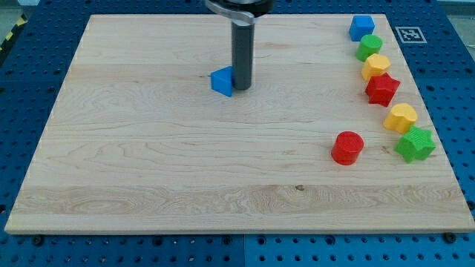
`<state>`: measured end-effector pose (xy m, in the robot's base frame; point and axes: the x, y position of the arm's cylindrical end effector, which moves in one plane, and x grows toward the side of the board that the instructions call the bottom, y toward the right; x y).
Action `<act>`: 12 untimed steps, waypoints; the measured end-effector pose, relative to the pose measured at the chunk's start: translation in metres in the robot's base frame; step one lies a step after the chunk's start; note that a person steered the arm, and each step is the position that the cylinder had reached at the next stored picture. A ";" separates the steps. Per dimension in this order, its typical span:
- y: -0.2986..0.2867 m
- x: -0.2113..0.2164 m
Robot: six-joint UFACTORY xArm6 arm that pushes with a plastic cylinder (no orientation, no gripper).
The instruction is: Push the red circle towards blue triangle
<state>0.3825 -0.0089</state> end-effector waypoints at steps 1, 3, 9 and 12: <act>-0.024 0.006; -0.008 0.021; 0.195 0.160; 0.157 0.137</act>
<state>0.5195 0.1485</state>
